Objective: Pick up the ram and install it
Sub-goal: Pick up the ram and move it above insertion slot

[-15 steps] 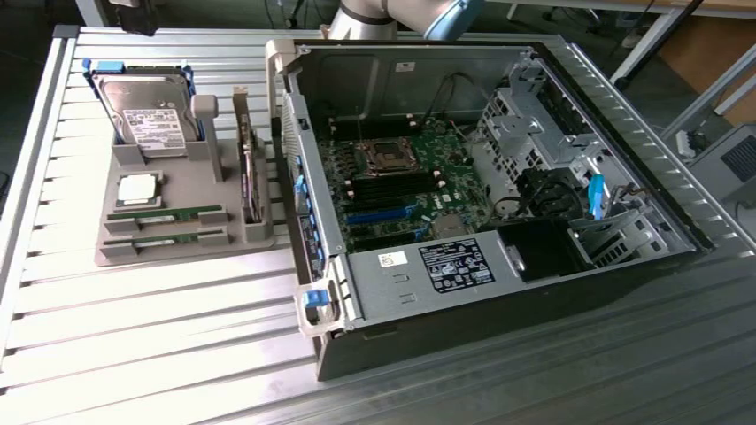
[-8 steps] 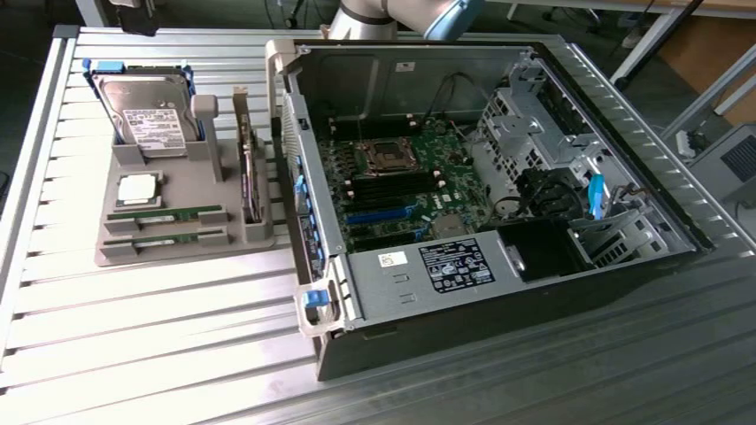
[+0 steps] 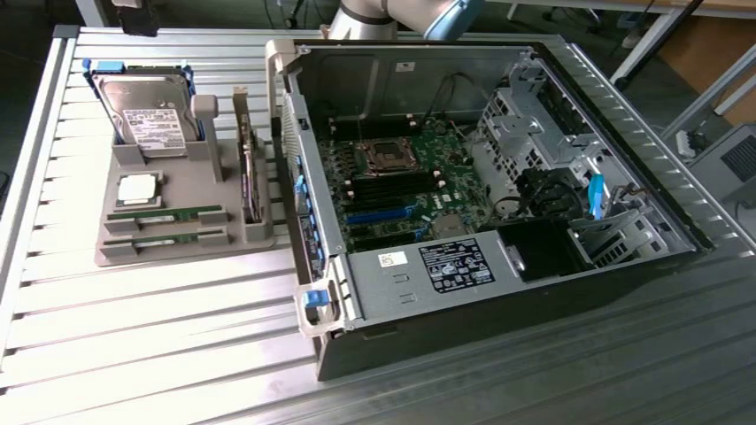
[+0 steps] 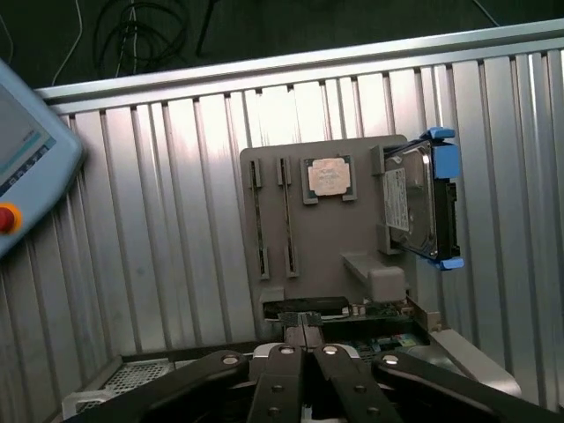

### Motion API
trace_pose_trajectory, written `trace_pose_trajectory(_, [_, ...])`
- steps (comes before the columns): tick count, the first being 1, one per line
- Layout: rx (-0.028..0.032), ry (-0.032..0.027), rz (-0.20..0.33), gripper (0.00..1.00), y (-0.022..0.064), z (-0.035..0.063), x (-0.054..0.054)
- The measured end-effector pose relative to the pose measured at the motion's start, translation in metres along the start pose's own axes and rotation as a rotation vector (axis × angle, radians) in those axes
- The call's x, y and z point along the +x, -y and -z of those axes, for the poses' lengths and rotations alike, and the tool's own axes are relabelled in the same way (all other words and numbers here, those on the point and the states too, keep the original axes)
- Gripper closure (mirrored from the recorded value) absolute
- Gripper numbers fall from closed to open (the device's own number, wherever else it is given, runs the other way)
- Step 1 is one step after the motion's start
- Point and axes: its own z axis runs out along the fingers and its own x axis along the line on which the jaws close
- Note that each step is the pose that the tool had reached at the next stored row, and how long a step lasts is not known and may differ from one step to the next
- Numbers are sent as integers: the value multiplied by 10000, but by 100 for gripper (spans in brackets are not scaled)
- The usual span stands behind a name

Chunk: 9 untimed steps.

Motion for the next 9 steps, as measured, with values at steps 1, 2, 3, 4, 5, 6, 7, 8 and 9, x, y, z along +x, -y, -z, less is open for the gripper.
trace_pose_trajectory(1, [0,0,1,91,0,0,0])
trace_pose_trajectory(2, [0,0,1,91,0,0,0])
trace_pose_trajectory(3, [0,0,1,91,0,0,0])
trace_pose_trajectory(4, [0,0,1,91,0,0,0])
trace_pose_trajectory(5, [0,0,1,90,0,0,0])
trace_pose_trajectory(6, [0,0,1,78,0,0,0])
trace_pose_trajectory(7, [0,0,1,71,0,0,0])
trace_pose_trajectory(8, [1,0,1,71,0,0,0])
trace_pose_trajectory(9, [0,0,1,71,0,0,0])
